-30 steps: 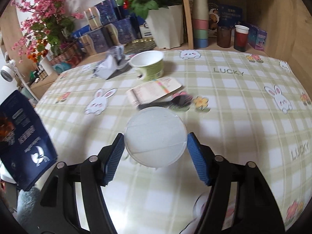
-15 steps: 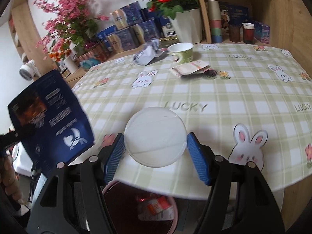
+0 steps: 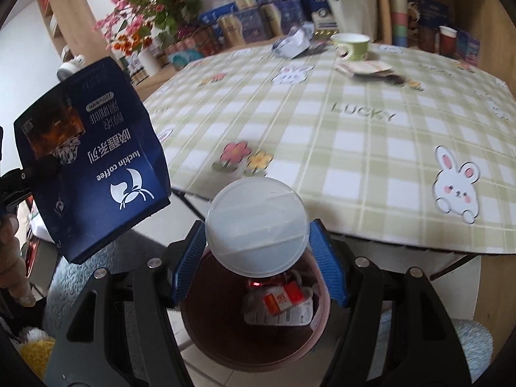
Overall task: Collect trash
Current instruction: 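Lower the clear lid into the bin and open the right gripper while the left gripper holds the bag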
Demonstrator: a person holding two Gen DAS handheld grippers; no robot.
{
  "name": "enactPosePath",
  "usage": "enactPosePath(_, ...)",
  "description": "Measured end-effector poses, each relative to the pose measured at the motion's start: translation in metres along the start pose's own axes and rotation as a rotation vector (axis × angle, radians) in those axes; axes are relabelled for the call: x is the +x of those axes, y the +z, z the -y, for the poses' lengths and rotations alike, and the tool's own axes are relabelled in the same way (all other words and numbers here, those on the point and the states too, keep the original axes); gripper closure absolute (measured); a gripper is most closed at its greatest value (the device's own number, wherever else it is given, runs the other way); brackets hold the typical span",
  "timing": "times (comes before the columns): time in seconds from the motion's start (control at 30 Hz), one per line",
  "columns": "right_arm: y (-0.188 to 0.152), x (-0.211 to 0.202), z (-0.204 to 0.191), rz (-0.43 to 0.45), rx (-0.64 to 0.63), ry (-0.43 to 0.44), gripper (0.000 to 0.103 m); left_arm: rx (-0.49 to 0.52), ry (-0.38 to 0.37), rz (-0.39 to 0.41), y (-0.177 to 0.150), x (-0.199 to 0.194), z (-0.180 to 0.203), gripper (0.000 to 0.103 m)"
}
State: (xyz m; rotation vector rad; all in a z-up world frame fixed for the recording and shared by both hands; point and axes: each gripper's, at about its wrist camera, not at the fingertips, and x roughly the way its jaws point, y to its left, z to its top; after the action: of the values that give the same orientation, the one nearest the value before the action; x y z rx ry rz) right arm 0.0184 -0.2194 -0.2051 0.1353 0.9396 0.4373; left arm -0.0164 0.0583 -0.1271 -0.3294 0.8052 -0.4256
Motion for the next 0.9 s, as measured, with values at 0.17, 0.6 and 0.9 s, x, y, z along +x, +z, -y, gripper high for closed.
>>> enactPosePath(0.17, -0.016, 0.017, -0.006, -0.060, 0.003, 0.020, 0.036, -0.004, -0.003, -0.014, -0.008, -0.003, -0.003, 0.088)
enactPosePath(0.6, -0.033, 0.045, 0.007, -0.161, 0.057, -0.016, 0.034, -0.040, 0.011, -0.056, -0.017, 0.014, -0.012, 0.088)
enactPosePath(0.9, -0.022, 0.015, 0.022, 0.017, 0.127, -0.066, 0.007, -0.028, 0.017, -0.085, -0.023, 0.023, -0.008, 0.088)
